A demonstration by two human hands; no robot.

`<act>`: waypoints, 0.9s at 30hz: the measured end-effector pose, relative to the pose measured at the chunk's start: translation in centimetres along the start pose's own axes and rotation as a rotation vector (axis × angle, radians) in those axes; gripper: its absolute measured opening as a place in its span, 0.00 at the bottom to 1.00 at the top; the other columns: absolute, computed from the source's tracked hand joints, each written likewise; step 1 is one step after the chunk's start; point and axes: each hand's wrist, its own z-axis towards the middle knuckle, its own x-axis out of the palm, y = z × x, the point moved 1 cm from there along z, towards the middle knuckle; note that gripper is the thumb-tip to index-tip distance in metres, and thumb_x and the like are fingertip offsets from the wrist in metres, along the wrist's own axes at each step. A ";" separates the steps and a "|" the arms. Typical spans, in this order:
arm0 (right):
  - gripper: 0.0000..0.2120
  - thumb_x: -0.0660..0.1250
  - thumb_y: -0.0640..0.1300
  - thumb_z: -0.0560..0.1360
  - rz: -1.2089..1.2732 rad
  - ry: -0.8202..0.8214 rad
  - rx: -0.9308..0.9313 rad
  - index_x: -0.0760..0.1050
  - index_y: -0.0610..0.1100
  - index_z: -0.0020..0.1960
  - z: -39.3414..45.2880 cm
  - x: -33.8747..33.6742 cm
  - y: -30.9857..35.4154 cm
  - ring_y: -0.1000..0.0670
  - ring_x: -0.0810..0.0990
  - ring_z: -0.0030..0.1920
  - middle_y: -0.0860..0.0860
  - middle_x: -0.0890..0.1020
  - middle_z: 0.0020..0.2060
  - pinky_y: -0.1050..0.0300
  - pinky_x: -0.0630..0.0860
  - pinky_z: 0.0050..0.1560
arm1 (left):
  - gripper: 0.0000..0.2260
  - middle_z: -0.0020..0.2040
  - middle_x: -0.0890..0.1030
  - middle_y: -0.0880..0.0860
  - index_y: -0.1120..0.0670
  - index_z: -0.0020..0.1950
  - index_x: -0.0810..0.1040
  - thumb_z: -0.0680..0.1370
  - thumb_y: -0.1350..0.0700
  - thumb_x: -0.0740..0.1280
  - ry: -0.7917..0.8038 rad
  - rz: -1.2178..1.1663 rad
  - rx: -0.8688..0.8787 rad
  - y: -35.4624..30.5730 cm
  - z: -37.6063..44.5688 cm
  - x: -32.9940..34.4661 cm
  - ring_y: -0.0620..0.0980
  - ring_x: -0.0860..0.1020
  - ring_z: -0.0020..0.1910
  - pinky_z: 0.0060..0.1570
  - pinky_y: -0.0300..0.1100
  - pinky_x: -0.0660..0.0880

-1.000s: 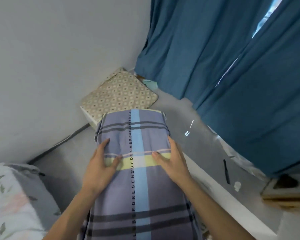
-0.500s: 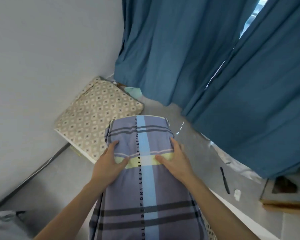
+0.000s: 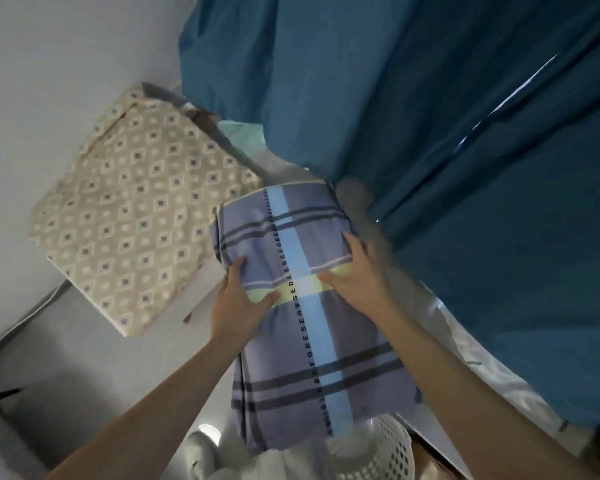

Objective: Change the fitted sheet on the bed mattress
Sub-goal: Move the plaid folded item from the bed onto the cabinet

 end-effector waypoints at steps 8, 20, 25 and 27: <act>0.46 0.81 0.54 0.70 -0.284 -0.050 -0.080 0.59 0.56 0.80 11.7 0.1 -9.3 0.39 0.70 0.71 0.46 0.67 0.71 0.32 0.72 0.67 | 0.46 0.75 0.74 0.50 0.44 0.83 0.54 0.74 0.44 0.79 0.224 -0.103 -0.147 1.2 6.3 14.1 0.59 0.79 0.66 0.60 0.58 0.81; 0.25 0.68 0.53 0.82 -0.171 -0.019 -0.036 0.70 0.46 0.75 8.4 0.9 -7.8 0.43 0.71 0.71 0.46 0.71 0.73 0.42 0.74 0.67 | 0.18 0.61 0.82 0.42 0.44 0.73 0.74 0.83 0.43 0.66 0.257 0.019 -0.032 0.4 5.5 8.4 0.46 0.81 0.59 0.60 0.43 0.77; 0.16 0.62 0.54 0.85 0.086 0.074 -0.198 0.74 0.51 0.71 -0.6 2.4 2.2 0.53 0.77 0.61 0.52 0.76 0.64 0.47 0.79 0.63 | 0.14 0.55 0.82 0.39 0.42 0.71 0.77 0.84 0.49 0.65 0.058 -0.185 0.053 -1.1 -0.8 -2.8 0.37 0.79 0.55 0.52 0.33 0.75; 0.14 0.61 0.55 0.86 0.092 0.129 -0.297 0.74 0.55 0.69 -4.2 3.6 6.2 0.58 0.77 0.61 0.55 0.77 0.63 0.51 0.79 0.62 | 0.15 0.57 0.82 0.39 0.40 0.72 0.75 0.84 0.47 0.65 -0.015 -0.210 0.080 -0.2 -4.6 -7.2 0.40 0.79 0.57 0.55 0.41 0.77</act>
